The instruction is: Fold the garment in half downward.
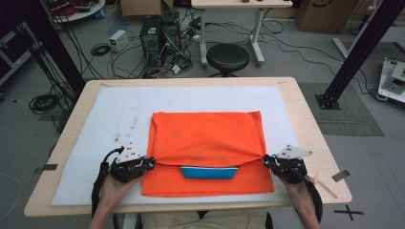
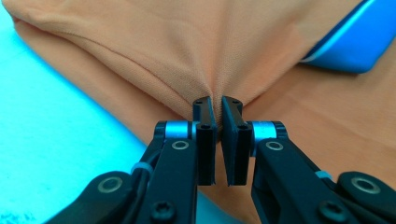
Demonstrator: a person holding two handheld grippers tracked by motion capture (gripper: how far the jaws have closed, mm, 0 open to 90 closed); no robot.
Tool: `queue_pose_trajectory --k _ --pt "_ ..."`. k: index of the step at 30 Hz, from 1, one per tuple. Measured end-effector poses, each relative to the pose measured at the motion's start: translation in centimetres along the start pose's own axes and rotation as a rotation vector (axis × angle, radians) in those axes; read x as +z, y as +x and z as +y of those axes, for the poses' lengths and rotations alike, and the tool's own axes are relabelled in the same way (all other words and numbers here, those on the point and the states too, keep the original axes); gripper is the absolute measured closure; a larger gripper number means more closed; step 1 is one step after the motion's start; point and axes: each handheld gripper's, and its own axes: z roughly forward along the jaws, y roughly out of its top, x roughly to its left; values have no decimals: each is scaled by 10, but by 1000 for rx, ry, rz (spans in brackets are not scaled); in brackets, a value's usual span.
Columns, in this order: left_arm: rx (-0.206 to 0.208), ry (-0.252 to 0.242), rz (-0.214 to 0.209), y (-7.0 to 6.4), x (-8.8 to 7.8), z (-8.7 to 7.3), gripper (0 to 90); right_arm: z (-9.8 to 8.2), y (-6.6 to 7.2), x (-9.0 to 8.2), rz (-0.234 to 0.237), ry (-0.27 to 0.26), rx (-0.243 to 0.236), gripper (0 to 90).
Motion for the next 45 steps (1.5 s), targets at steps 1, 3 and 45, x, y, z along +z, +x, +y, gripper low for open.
queue_pose_trajectory --k 1,3,45 --pt "1 -3 -8 -1 -2 -1 844 -1 1 -2 3 -5 -2 868" --pt "-2 -8 -17 -3 -6 -3 844 -3 2 -7 16 -5 -2 868" --pt "-54 -31 -151 -46 -44 -55 834 -64 30 -56 191 -42 75 854"
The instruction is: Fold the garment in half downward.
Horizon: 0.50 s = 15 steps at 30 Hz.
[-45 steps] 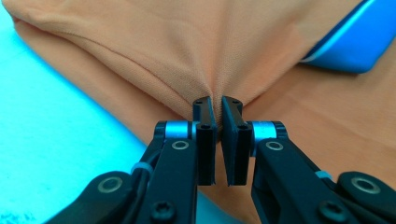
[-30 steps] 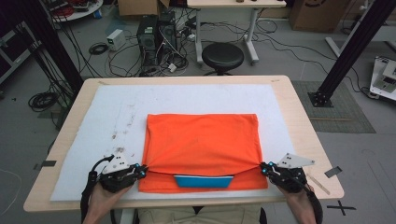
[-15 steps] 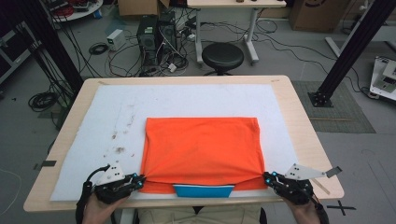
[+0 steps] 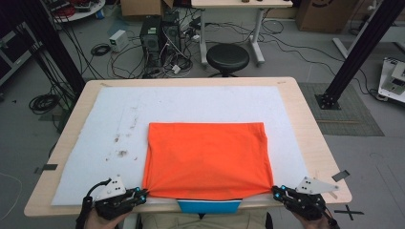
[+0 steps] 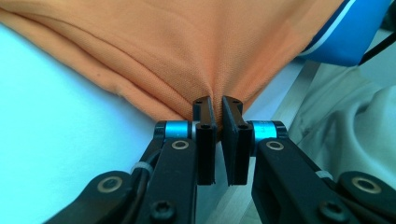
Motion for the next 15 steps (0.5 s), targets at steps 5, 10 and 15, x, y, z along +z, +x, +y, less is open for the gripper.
queue_pose_trajectory --k 5,10,15 --pt "17 5 31 7 -9 10 585 5 -6 -2 0 -29 16 572" --pt "31 -23 81 20 -12 29 499 25 -19 -3 -51 -65 33 412" --pt "51 -53 131 41 -7 57 470 49 -38 10 -93 -90 54 389"
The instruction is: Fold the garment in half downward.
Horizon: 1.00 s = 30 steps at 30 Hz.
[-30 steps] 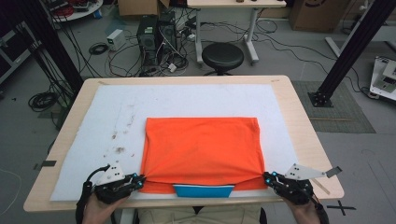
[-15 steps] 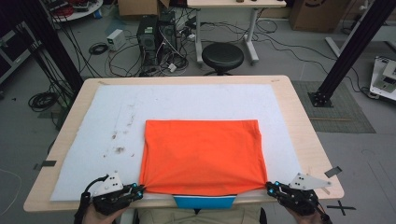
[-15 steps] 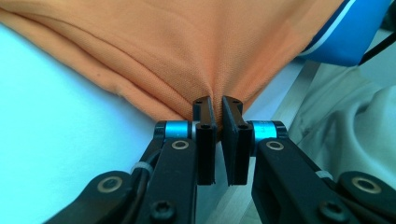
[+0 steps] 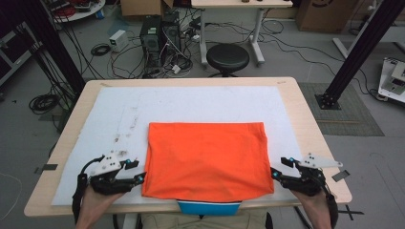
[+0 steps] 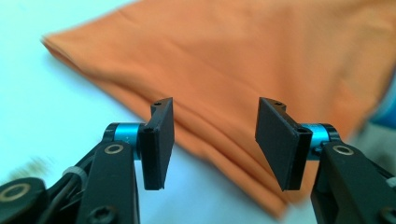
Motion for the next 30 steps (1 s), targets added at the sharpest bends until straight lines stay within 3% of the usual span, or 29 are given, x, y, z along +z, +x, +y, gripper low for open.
queue_pose_trajectory --k 6,12,16,17,20,25,30 --pt "0 15 -26 28 23 28 456 27 -16 31 2 20 3 362" --pt "-10 34 -1 47 45 51 423 46 -30 58 -1 40 18 346" --pt "-11 46 18 59 59 64 422 63 -38 70 -51 42 11 346" --pt "-13 47 41 62 63 67 422 68 -41 73 -58 40 18 345" --pt "-43 69 46 77 76 72 422 82 -50 84 -64 54 28 341" --pt "-88 115 102 102 95 78 422 101 -62 104 -96 80 27 349" --pt "-146 153 96 124 112 70 424 100 -74 118 -97 97 56 361"
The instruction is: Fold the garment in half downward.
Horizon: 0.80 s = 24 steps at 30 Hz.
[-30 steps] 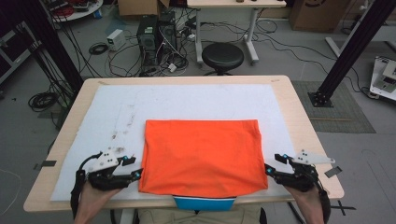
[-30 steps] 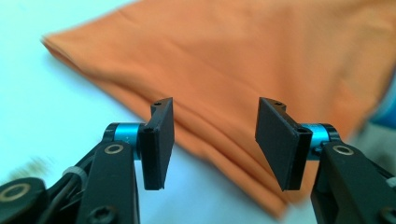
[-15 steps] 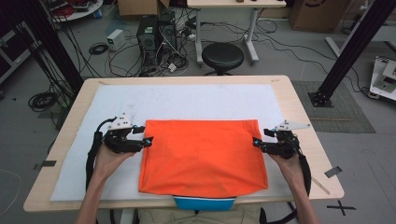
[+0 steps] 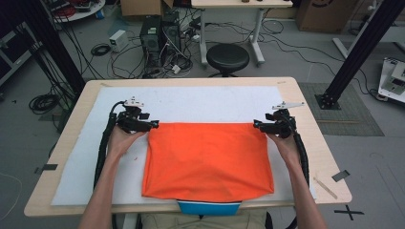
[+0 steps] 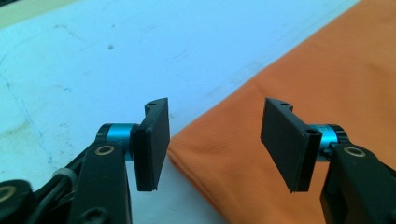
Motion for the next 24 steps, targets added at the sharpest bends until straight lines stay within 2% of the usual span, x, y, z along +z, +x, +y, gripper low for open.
queue_pose_trajectory --k 3,4,9,11,12,15,17,19,20,21,23,24 --pt "-48 50 -21 13 15 -9 426 -4 -6 7 -2 31 12 397" --pt "-54 74 -8 15 18 -11 431 -4 -7 8 1 38 15 396" --pt "-35 78 -30 14 26 -13 459 -6 -14 15 37 55 29 405" --pt "-20 88 -23 13 29 -14 491 -8 -17 19 35 72 29 405" --pt "-12 88 -18 13 28 -14 498 -9 -18 22 41 85 44 405" --pt "-3 86 -13 13 28 -14 556 -13 -23 29 59 115 67 426" --pt "-9 83 -30 14 27 -15 620 -15 -25 34 73 133 83 440" --pt "-4 82 -44 14 26 -15 681 -15 -24 33 59 133 66 517" --pt "1 85 -55 14 26 -15 715 -14 -23 33 66 133 51 591" --pt "5 86 -62 12 26 -15 749 -14 -21 33 71 141 44 627" --pt "33 78 -45 7 26 -16 807 -13 -16 34 64 157 12 767" --pt "36 71 -39 5 26 -17 819 -12 -14 34 78 158 -2 803"
